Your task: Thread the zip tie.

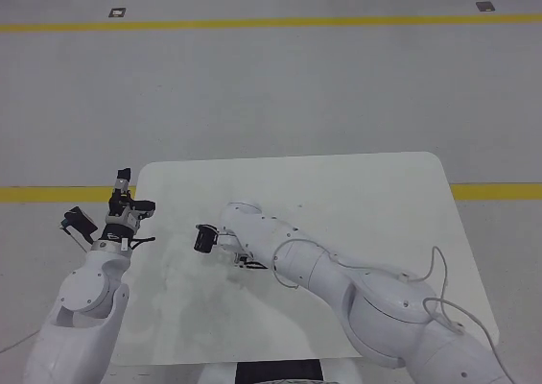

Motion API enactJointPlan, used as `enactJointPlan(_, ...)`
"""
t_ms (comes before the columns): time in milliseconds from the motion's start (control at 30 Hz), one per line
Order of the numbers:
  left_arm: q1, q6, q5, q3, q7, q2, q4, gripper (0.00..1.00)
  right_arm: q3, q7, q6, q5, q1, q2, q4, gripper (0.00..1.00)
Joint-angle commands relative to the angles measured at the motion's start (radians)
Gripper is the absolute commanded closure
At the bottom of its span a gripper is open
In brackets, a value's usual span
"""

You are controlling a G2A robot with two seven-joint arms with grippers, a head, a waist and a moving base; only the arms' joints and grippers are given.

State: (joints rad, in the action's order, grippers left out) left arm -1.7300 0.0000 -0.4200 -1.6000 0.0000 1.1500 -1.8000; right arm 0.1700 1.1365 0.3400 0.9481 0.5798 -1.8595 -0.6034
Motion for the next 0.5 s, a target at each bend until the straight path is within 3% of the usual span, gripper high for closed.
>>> enactJointPlan(0, 0.0, 0.0, 0.0, 0.0, 0.0, 0.0, 0.0, 0.0, 0.0, 0.006, 0.0, -0.007, 0.001, -0.003, 0.003, 0.77)
enactJointPlan(467, 0.0, 0.0, 0.0, 0.0, 0.0, 0.0, 0.0, 0.0, 0.0, -0.018, 0.0, 0.016, 0.001, -0.014, 0.01, 0.81)
